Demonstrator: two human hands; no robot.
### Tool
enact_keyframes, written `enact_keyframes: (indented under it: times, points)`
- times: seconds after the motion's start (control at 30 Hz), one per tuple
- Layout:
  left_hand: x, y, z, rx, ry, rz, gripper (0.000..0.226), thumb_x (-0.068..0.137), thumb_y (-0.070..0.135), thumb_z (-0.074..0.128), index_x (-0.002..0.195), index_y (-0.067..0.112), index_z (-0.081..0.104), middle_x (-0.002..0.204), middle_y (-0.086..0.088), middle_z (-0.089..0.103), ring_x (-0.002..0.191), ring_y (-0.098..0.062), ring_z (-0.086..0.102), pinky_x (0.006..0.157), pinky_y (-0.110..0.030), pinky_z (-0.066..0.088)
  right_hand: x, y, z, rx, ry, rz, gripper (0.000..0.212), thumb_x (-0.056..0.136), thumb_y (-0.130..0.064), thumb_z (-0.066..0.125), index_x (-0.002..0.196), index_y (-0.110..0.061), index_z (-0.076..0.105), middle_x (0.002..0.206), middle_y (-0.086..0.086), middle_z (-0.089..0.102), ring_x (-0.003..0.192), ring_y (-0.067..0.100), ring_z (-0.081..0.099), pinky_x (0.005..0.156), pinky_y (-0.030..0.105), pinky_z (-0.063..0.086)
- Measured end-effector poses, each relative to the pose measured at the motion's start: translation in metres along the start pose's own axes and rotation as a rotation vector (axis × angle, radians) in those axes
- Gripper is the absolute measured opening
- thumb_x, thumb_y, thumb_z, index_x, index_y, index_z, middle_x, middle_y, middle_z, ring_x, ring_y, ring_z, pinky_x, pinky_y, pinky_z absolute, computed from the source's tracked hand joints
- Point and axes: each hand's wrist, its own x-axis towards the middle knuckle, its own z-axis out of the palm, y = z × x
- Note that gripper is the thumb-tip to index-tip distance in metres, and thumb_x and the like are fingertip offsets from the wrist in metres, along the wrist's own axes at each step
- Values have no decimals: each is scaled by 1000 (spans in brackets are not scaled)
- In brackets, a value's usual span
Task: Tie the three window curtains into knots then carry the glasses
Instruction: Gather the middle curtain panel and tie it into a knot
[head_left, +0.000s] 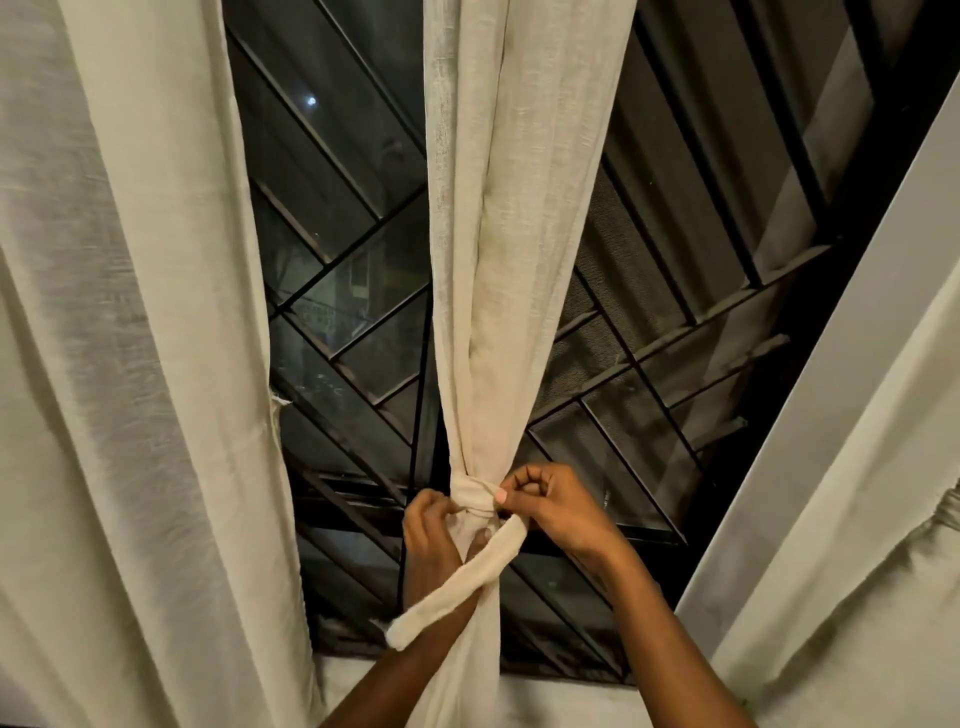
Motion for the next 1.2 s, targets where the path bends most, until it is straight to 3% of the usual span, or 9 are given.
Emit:
enact_keyframes:
  times: [0.13,0.23,0.33,0.5,0.67,0.87,1.0,1.1,1.2]
  points:
    - [50,22,2,-193,-247,-340,89,68,27,82,140,25,28,119,8,49,106,-12,54,85,-32,48,-6,0,-4,25,-46,7,9,85,-10,72,88,-3,68,80,20,70,73,25,65,74,41,55]
    - [51,17,2,-151,-333,-368,61,80,25,73,133,27,43,112,7,62,103,-14,60,84,-31,50,-8,0,-5,-43,-51,30,11,82,7,67,89,-2,65,79,18,69,71,27,67,78,50,55]
    - [56,6,6,-117,-358,-359,36,87,19,64,122,24,56,108,10,65,105,-12,62,83,-23,48,-12,0,-10,-119,-44,87,21,81,13,59,92,-5,63,81,16,70,74,28,69,62,37,59]
    - [65,8,3,-175,-416,-330,36,90,11,60,122,27,58,111,13,62,105,-5,59,85,-15,43,-14,1,-31,-246,-22,98,9,89,-5,64,97,-4,69,81,11,73,65,15,66,57,25,51]
    - [68,20,7,-343,-641,-385,35,91,10,60,112,38,55,110,22,60,98,16,56,83,-2,40,4,10,-41,-524,70,62,7,88,-20,68,84,-16,73,81,9,72,70,16,63,69,33,50]
    - [63,25,13,-400,-721,-464,28,92,19,61,116,33,55,113,14,63,104,5,57,83,-6,43,19,9,-9,-662,299,-35,13,80,-7,60,91,-2,64,91,11,68,83,24,65,67,35,54]
    - [62,24,9,-420,-712,-490,28,93,17,58,119,30,54,113,12,62,103,5,56,84,-7,43,17,8,-1,-502,219,-47,22,78,1,55,96,-7,65,93,1,68,86,14,64,60,15,47]
    - [61,24,7,-420,-675,-490,30,94,15,58,118,32,53,113,14,61,105,4,56,84,-6,43,8,3,1,-191,54,-47,43,72,2,60,113,-11,64,110,1,69,104,16,65,90,31,54]
    - [59,28,7,-417,-656,-455,35,94,9,55,120,32,50,117,11,58,111,-2,55,85,-4,41,-3,-7,0,38,-72,-38,47,63,-4,66,107,-18,66,104,0,73,102,16,68,90,33,54]
